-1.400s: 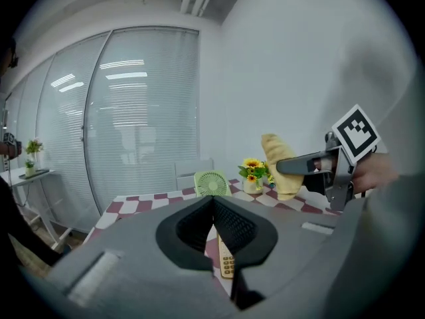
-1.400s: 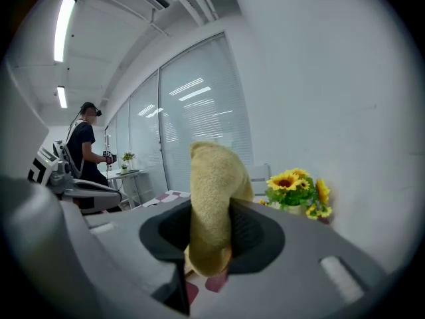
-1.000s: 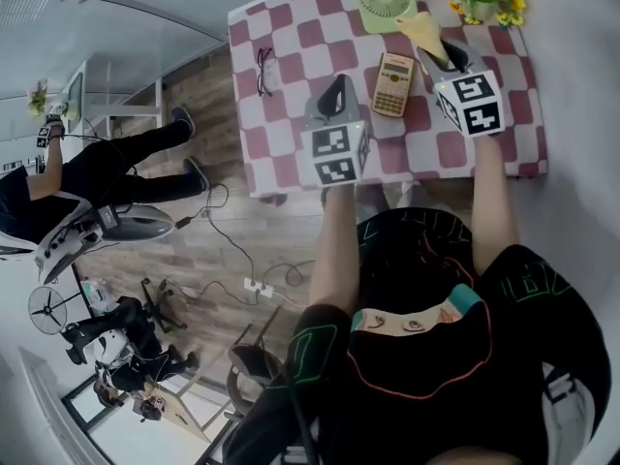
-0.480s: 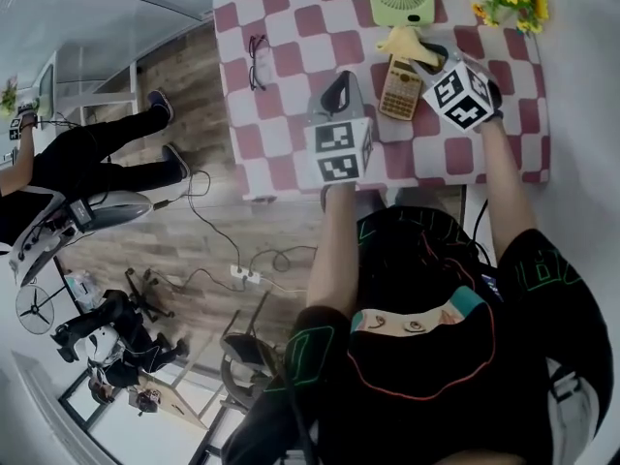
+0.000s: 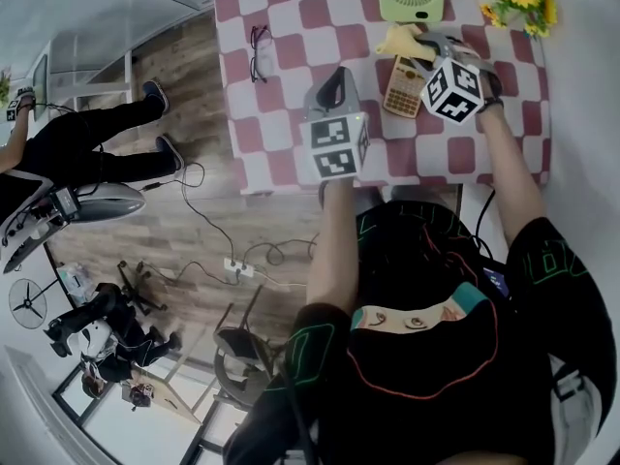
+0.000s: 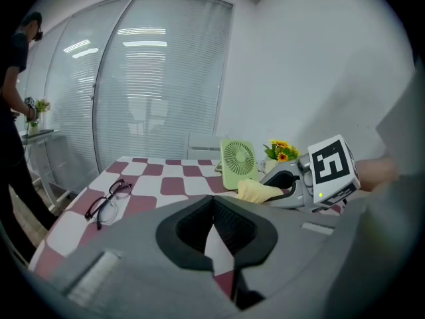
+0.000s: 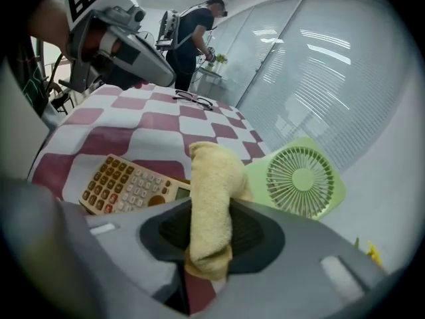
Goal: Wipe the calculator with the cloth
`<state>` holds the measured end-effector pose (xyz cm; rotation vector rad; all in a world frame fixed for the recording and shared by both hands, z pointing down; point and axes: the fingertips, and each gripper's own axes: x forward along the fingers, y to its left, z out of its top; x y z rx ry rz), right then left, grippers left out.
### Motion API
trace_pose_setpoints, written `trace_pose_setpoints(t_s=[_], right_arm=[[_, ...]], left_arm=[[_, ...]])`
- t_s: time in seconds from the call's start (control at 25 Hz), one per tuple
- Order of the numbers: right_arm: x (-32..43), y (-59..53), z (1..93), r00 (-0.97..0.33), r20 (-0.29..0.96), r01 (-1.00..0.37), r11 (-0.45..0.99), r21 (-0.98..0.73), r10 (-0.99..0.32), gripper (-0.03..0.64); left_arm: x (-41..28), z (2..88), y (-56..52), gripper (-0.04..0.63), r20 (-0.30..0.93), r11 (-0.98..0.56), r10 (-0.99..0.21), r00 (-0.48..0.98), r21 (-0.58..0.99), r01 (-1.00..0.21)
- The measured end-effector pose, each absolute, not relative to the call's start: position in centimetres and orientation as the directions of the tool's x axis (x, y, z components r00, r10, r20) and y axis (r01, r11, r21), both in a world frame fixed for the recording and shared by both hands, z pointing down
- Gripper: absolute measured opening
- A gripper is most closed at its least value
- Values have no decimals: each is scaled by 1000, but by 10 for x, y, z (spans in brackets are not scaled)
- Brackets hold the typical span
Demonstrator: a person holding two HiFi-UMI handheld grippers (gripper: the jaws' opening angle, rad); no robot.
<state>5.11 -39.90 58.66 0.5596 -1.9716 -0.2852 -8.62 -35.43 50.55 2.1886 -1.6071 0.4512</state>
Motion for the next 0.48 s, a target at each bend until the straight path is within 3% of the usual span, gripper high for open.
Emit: trace_pose_setpoints(t_s=[0.48], right_arm=[[35,-366,590,-367,789,-151,869,472,-492,120]], left_arm=[[-85,507,-334,9,478,-232,-835,274,146,-962]])
